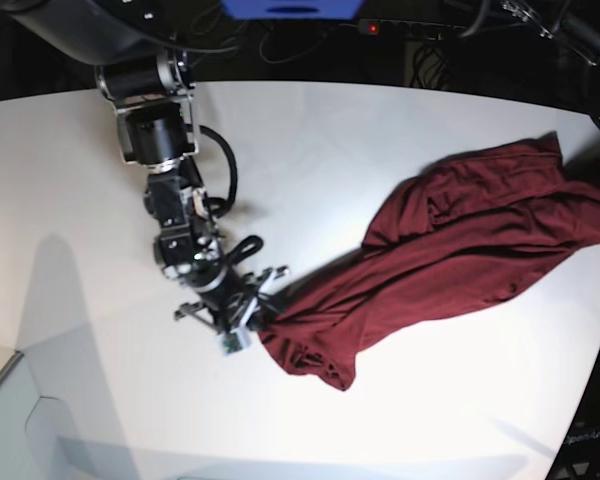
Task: Layout the t-shirt on the table in an organized manner, then fold the t-shirt properly
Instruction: 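Lift the shirt with both grippers and stretch it between them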
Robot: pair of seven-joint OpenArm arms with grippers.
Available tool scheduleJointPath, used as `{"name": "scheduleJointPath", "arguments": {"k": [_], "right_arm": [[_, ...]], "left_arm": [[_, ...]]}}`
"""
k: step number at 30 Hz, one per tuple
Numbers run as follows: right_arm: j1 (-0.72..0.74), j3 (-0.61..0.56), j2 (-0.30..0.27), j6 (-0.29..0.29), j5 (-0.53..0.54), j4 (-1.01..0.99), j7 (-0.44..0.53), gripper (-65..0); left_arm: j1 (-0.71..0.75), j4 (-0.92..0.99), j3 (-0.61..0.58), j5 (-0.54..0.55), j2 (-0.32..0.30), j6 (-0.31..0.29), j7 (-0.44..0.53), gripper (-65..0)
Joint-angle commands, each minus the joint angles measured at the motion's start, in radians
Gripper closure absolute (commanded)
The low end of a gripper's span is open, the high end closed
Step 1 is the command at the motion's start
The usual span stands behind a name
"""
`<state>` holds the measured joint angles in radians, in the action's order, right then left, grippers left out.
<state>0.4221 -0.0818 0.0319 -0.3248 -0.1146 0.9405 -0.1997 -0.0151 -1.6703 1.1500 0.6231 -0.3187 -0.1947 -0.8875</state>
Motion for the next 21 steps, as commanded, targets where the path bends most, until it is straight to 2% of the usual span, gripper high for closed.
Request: {"name": "scheduleJointPath", "arguments": {"k": [1,3,8,12,15,21], "right_arm": [[0.039,0.038,-0.011,0.006,0.01,0.061,0.035,0.0],[0.041,0.098,-0.011,0.006,0.01,0.12,0.026,0.0],[0.064,0.184,-0.016,0.006,0.01,0.292,-0.088,0.0],[0.062,0.195,-0.017,0.006,0.01,0.394,-0.148,0.0],[0.051,0.196,-0.043,0.006,0.01,0.444,-0.191,0.0],[0.056,0.198,-0.082,0.006,0.01,0.46,-0.2,0.0]], "left_arm": [[-0.026,-0.023,0.002,0.017,-0.036,-0.002,0.024,-0.2],[-0.064,-0.023,0.002,0.017,-0.055,-0.002,0.018,-0.2],[-0.138,-0.023,-0.001,0.017,-0.102,0.002,0.017,-0.2],[-0.214,-0.012,-0.025,0.016,-0.129,0.004,0.017,-0.2],[-0.23,-0.012,-0.06,0.016,-0.139,0.005,0.017,-0.2],[-0.285,-0.012,-0.133,0.007,-0.129,0.005,0.018,-0.2]]}}
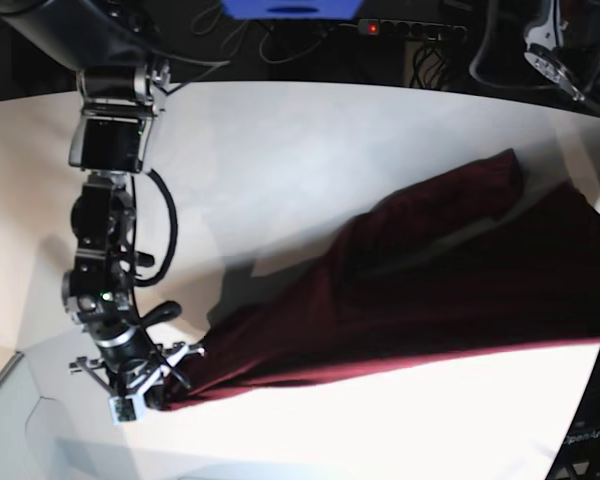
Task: Layout the t-shirt on the table in an organized manner, then fold the t-shirt properly
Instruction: 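Lift the shirt with both grippers and stretch it between them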
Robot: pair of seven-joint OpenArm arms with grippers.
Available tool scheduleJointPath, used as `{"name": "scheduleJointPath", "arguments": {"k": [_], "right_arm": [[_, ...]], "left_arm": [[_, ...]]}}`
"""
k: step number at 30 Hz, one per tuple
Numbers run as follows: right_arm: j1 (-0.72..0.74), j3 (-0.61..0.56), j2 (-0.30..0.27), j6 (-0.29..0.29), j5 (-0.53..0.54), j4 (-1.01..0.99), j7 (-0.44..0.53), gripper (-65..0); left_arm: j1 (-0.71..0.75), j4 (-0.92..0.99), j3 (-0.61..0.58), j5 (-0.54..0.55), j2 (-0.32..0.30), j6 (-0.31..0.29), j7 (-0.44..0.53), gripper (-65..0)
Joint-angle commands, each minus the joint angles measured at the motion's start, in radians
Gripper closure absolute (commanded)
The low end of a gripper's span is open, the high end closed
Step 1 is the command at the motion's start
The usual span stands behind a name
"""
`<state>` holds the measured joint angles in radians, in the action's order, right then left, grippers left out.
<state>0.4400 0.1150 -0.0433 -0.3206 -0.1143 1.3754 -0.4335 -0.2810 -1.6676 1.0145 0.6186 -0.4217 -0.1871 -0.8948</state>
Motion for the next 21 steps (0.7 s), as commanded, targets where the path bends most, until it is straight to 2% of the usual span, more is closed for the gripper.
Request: {"name": "scheduleJointPath", "arguments": {"k": [1,5,9,16,21], "right_arm": [[0.047,0.001,-0.008,0.002,0.009,0.034,0.034,0.0],[0.046,0.033,-0.033,0.002,0.008,0.071,0.032,0.0],[0.029,0.087,-0.036,0.002,0.008,0.045,0.032,0.0],[-0.022,0.14,-0.057,0.002,0.009,0.011,0.037,0.0],[-0.1,0.137,-0.065,0.002,0.009,0.104,0.034,0.0]], "left_arm": [[-0.027,-0.015,-0.007,0.011,-0.026,-0.002,0.026,-0.2],[-0.04,-0.013,-0.015,0.017,-0.022,-0.001,0.026,-0.2],[-0.031,0.019,-0.015,0.019,0.01,-0.005,0.026,-0.2],[0.084,0.062,-0.009,0.02,0.065,-0.01,0.033,-0.2],[0.134,0.054,-0.006,0.02,0.071,-0.01,0.033,-0.2]]}}
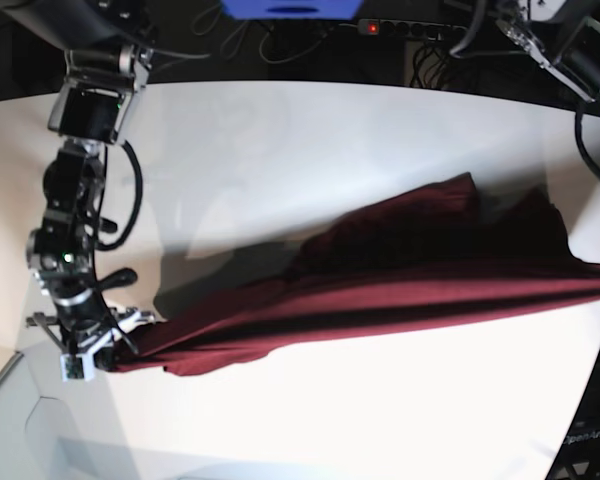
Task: Layout the t-shirt on the table in an organized manner, then fold the t-shirt properly
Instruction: 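Lift the shirt with both grippers and stretch it between them, then lower the stretched shirt onto the table with both grippers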
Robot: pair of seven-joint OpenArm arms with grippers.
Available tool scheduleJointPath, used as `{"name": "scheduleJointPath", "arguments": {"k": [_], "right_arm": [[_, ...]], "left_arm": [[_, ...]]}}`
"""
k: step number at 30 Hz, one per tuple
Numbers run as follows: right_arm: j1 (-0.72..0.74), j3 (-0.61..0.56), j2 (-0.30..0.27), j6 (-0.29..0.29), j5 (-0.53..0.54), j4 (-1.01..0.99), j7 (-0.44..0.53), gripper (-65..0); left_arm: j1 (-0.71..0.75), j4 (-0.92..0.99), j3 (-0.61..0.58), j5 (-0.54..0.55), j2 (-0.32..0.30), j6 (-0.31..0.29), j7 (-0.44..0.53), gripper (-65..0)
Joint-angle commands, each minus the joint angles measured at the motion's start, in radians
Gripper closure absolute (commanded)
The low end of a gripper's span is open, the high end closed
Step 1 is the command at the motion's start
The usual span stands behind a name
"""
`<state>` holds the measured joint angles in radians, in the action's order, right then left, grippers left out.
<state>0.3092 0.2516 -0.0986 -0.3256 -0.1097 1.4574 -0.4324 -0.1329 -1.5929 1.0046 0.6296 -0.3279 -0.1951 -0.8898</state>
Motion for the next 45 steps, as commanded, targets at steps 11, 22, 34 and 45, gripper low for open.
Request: {"name": "scheduleJointPath", "arguments": {"k": [11,22,34,45], "right_arm": [[-0.074,-0.073,-0.014,0.007,0.003,0.016,0.039,0.0],[0.195,-0.128,-0.013,0.007,0.0,-0.208,0.04,0.0],[0.443,-0.13,-0.014,0.007,-0.002,-0.567,0.152,0.0],[0.482,-0.13,-0.037,0.007,-0.002,-0.716,0.226,-4.0]], "left_arm": [[0.06,0.007,0.004,0.009,0.002,-0.002,0.03,-0.2],[0.071,0.009,0.024,0.002,0.005,-0.002,0.045,-0.2],[0.04,0.035,0.023,-0.001,-0.009,-0.002,0.137,-0.2],[0.037,0.193,-0.02,-0.001,-0.01,-0.002,0.148,-0.2]]}}
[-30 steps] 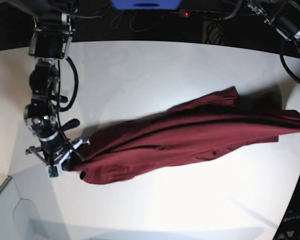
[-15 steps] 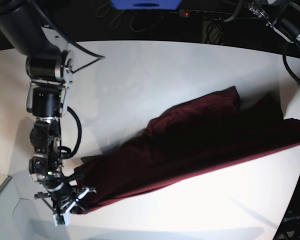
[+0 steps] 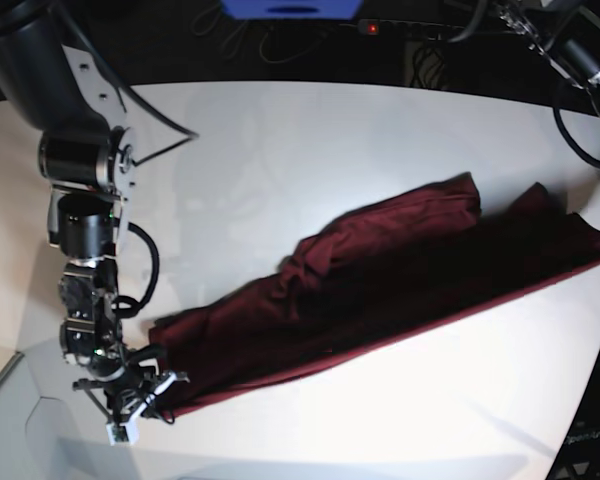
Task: Layout the t-shirt on the table in an organized manner, then fold the t-shirt properly
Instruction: 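Lower the stretched shirt onto the table with both grippers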
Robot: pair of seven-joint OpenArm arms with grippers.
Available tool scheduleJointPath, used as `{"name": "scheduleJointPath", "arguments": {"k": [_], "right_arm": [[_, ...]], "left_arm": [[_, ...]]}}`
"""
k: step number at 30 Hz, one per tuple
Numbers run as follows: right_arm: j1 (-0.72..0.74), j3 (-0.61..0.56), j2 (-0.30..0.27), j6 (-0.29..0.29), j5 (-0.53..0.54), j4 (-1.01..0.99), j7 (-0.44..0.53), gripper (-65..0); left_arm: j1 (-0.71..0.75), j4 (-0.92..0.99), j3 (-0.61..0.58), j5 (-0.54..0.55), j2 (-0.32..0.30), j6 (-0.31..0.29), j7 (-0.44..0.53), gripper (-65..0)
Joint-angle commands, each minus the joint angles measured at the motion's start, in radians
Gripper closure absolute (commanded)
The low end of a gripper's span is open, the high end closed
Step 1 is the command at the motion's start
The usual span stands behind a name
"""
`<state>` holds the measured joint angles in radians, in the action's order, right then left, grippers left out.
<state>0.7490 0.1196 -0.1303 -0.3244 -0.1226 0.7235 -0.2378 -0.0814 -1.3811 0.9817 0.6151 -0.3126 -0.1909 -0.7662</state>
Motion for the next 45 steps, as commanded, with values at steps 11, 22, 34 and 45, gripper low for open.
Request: {"name": "scheduleJointPath", "arguments": {"k": [11,22,34,45], "right_arm": [[-0.004,0.007,-0.006,0.006,0.013,0.021,0.022,-37.6],[-0.227,0.004,0.122,0.006,0.018,0.281,-0.064,-37.6],[-0.27,0.005,0.176,0.006,0.018,0.179,-0.039,-36.8],[-0.262,0.004,0.172,0.006,0.018,0.067,0.048,-24.8]], "left_arm": [[-0.024,-0.017,0.003,0.013,-0.02,-0.006,0.024,-0.2],[-0.024,-0.017,-0.017,0.021,-0.018,-0.006,0.024,-0.2],[-0.024,-0.019,-0.016,0.021,-0.018,-0.006,0.024,-0.2],[-0.024,-0.021,-0.016,0.022,-0.016,-0.006,0.024,-0.2]]}}
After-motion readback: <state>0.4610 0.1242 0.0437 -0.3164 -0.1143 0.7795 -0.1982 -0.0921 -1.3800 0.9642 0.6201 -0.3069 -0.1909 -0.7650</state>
